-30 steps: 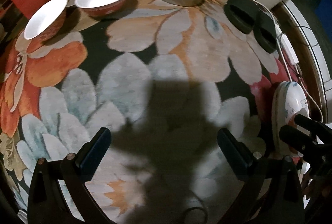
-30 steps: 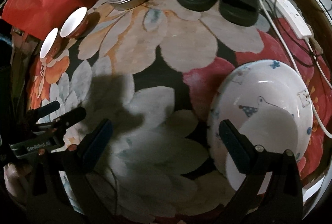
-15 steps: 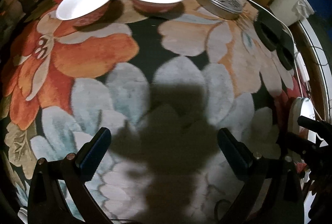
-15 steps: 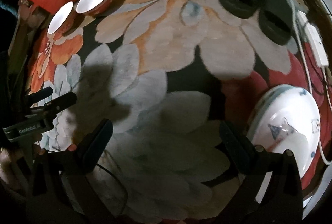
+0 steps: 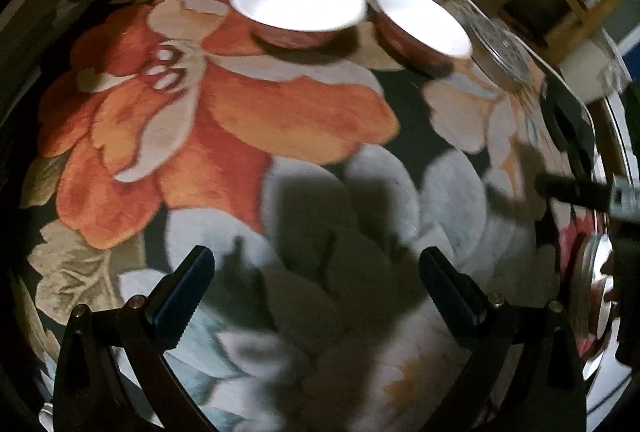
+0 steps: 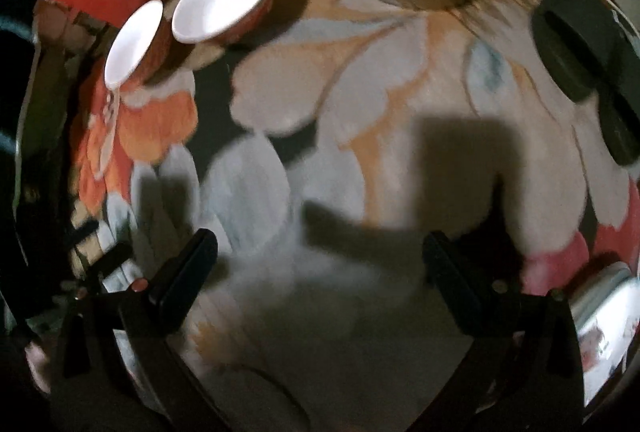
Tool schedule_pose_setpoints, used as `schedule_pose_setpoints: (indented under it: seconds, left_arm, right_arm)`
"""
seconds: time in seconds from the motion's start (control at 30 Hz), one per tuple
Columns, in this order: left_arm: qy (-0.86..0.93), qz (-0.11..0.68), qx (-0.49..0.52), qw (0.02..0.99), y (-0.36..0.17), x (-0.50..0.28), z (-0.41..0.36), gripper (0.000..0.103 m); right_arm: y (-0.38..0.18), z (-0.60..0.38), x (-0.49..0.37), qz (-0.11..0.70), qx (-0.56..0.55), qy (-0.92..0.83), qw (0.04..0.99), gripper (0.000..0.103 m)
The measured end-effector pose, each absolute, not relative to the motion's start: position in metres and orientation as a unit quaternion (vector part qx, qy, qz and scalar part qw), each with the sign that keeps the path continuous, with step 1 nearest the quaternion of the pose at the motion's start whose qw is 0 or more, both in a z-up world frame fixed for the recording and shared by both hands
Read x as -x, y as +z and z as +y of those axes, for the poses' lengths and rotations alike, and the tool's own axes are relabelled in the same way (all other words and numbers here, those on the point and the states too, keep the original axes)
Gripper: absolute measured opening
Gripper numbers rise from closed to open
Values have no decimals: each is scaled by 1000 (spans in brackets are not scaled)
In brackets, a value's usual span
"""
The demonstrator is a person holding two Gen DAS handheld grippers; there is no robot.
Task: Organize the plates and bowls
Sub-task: 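Grasp the rim of the second white bowl with the right tool, then lift and carry the bowl toward the stack while the left tool grips it too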
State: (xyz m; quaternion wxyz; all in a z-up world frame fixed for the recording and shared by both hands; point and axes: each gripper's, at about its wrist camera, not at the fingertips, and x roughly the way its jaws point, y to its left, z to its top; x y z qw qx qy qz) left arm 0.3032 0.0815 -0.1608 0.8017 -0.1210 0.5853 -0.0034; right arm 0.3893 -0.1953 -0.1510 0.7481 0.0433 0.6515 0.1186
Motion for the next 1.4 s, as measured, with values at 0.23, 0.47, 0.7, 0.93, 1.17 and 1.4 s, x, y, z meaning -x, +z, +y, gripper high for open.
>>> schedule_pose_setpoints:
  seconds: [0.23,0.47,0.7,0.93,1.17,1.4]
  left_arm:
    - [19,569,141,810,-156,-306,118,102]
    - [30,565,151,810,-156,-306,137,102]
    - [31,559,159,813,-153,-307,144,102]
    - [20,569,156,807,-160,-306,134,102]
    - [-5,580,161,798,-171,-307,118,102]
    - [-26,597,173,783,-190,-309,98,93]
  right_arm:
    - [-141,-160,-457,616,-80,109,776,101]
    - [-165,-148,-502,607,-169,46,775,67]
    - [-186,-143,-503,628,-171,33,758,9]
    - [-195,-150,-458,669,-157,148,711,9]
    - [-201,-108,-379,707,-48,284,646,10]
    - [-198,-83,-338,686,1,274,675,13]
